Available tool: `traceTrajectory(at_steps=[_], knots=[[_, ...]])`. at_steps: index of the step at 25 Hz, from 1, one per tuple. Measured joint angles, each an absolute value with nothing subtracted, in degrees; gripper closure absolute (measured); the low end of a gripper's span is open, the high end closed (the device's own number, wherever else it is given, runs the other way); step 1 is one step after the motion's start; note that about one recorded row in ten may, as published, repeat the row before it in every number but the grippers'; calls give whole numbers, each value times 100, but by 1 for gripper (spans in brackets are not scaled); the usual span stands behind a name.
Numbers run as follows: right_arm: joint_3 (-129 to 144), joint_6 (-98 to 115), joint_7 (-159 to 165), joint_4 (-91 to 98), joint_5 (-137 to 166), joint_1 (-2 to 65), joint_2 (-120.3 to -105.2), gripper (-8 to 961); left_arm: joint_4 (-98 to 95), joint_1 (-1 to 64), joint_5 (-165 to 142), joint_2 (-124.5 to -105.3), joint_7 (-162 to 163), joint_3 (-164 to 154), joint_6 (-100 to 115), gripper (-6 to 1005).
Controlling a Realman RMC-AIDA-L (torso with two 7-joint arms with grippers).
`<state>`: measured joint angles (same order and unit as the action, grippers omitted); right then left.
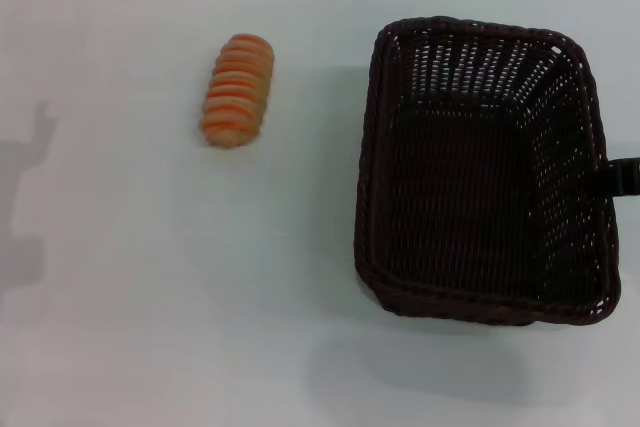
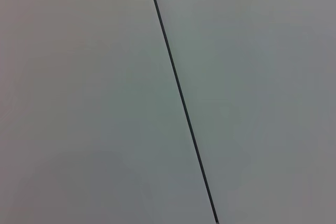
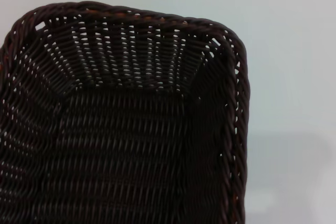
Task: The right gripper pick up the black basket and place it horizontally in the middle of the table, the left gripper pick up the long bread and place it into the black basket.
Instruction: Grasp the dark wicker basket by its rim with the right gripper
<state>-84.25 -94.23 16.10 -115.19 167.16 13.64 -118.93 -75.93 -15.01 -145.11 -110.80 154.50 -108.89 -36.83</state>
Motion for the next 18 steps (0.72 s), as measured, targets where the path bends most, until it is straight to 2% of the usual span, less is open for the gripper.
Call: traceTrajectory(at_steps=[18], knots=[[-8135,-8835,1691,-11298,16726,1138,-11910,383,-7576,-1459,-14575,-11024,15451,-10911,-3651,142]])
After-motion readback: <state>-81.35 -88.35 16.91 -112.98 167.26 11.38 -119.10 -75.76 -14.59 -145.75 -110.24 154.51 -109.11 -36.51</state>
